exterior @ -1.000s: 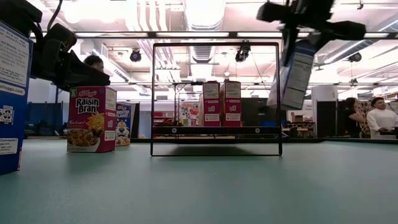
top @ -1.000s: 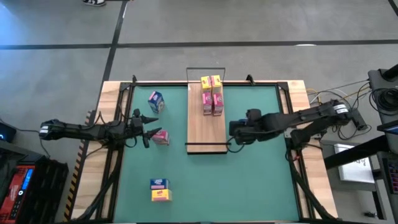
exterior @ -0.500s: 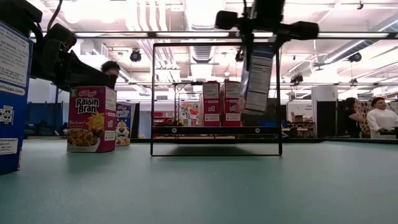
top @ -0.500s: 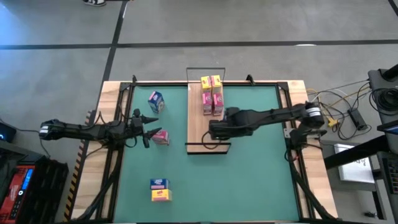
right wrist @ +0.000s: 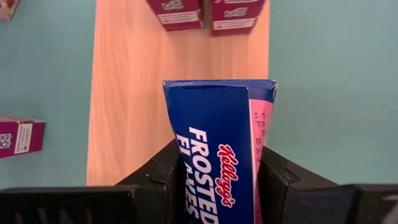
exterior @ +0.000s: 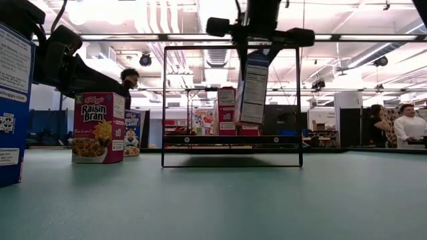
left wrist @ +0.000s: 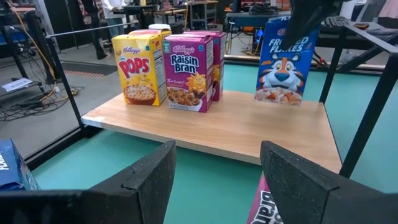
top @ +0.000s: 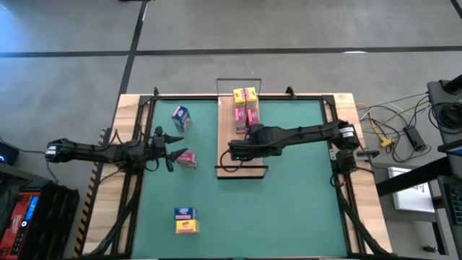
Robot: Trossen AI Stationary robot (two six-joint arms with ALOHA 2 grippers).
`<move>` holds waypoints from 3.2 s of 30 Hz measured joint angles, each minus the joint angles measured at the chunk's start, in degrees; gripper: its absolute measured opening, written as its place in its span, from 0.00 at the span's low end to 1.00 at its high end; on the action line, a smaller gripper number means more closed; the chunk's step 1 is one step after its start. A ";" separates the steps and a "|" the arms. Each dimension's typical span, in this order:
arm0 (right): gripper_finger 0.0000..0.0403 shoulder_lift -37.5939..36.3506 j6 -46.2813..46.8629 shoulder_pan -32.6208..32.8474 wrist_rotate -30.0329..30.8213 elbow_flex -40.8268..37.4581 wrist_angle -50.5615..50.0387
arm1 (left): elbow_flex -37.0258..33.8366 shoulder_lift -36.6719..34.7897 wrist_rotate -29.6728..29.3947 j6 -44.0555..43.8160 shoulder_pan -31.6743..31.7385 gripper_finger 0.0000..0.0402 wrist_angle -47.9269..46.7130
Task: Stack cereal on shelf
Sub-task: Put the bottom right blue cereal box on the shelf, then put the purple cereal box on the shelf aligned with the other purple cereal boxes
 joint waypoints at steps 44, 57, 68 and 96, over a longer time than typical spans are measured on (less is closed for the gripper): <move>0.31 7.51 -8.56 -4.59 -2.83 7.39 1.72 | -0.01 0.55 0.00 0.02 0.00 0.54 -0.02; 0.39 7.51 -9.30 -4.57 -3.59 7.11 1.96 | -0.02 0.55 0.00 0.01 0.00 0.54 -0.09; 0.55 7.51 -8.90 -4.57 -4.42 7.03 1.53 | 0.00 0.55 0.00 0.00 0.00 0.54 -0.11; 0.90 7.51 -5.82 1.16 -1.78 21.84 -14.94 | -0.01 0.55 0.00 0.02 0.00 0.54 -0.09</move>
